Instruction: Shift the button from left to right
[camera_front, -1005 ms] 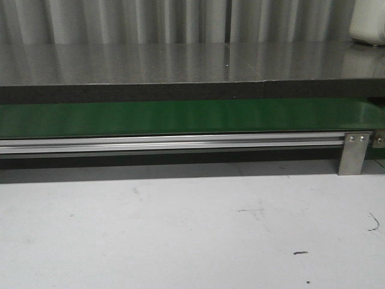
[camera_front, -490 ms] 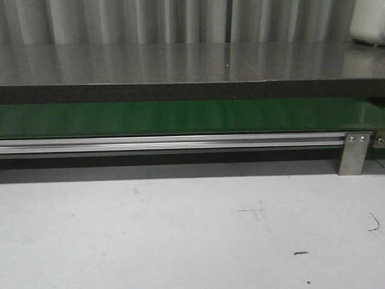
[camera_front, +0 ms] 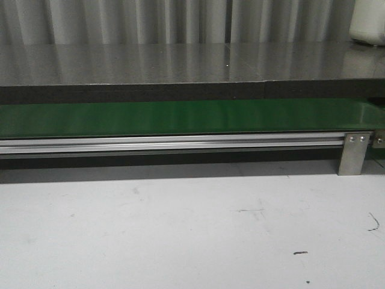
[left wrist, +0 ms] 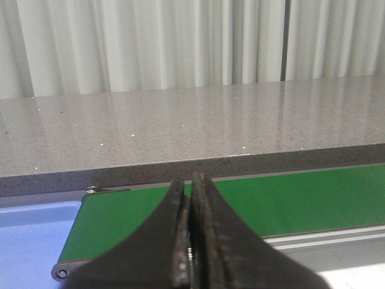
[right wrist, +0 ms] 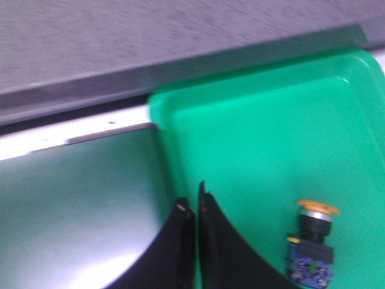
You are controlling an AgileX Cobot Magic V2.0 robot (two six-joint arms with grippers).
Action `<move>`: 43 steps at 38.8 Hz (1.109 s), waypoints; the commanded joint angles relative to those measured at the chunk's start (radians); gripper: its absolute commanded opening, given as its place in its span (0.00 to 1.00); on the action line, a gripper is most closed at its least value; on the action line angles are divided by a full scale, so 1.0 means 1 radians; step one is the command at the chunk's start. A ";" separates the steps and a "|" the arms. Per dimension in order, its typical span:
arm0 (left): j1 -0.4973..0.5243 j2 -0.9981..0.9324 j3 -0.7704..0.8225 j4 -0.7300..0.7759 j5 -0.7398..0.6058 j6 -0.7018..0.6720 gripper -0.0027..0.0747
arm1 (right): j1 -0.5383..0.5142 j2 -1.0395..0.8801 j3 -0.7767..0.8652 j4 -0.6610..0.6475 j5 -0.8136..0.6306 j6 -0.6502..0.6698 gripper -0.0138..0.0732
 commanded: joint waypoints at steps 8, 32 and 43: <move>-0.007 0.009 -0.026 -0.012 -0.085 -0.010 0.01 | 0.185 -0.275 0.202 -0.008 -0.138 -0.040 0.08; -0.007 0.009 -0.026 -0.012 -0.085 -0.010 0.01 | 0.314 -1.205 0.998 0.001 -0.471 -0.039 0.08; -0.007 0.009 -0.026 -0.012 -0.085 -0.010 0.01 | 0.314 -1.452 1.012 0.001 -0.338 -0.039 0.08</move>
